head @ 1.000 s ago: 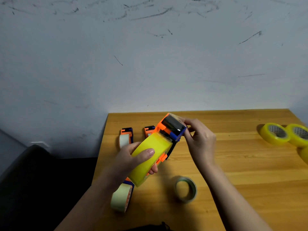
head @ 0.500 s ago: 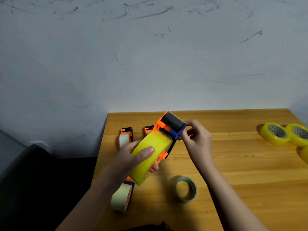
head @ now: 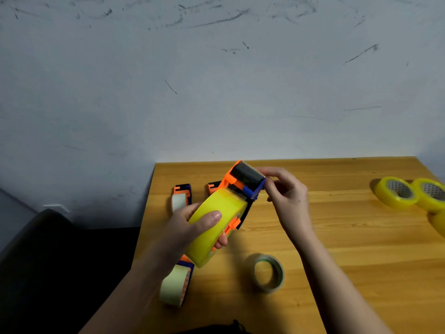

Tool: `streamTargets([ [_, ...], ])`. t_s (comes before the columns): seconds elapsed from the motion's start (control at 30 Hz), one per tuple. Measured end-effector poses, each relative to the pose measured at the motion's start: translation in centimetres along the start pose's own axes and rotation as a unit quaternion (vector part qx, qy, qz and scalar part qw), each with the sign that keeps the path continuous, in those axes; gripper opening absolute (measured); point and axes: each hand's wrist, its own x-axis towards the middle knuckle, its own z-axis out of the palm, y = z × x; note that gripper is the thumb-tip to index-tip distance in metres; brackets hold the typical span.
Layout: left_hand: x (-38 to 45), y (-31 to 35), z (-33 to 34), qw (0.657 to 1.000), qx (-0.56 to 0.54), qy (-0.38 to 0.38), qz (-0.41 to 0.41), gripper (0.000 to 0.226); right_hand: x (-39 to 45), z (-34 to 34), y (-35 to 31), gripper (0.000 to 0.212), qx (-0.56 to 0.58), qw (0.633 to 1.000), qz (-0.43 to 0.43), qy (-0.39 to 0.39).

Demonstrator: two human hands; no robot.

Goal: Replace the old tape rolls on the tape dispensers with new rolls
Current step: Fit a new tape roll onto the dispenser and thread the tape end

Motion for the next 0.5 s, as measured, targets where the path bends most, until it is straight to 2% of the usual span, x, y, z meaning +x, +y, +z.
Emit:
streamTargets([
  [0.07, -0.11, 0.04, 0.02, 1.000, 0.003, -0.004, 0.004, 0.057, 0.07, 0.17, 0.04, 0.022, 0.007, 1.000, 0.015, 0.010],
  [0.2, -0.16, 0.08, 0.07, 1.000, 0.003, -0.005, 0.004, 0.038, 0.31, 0.19, 0.05, 0.017, 0.025, 0.999, 0.045, 0.008],
  [0.37, -0.27, -0.10, -0.13, 1.000, -0.003, 0.002, 0.002, 0.063, 0.10, -0.16, 0.41, 0.024, 0.060, 0.997, 0.038, -0.029],
  [0.5, -0.19, -0.12, -0.14, 1.000, -0.001, -0.004, 0.006, 0.063, 0.17, 0.05, 0.46, 0.030, 0.050, 0.998, 0.022, 0.018],
])
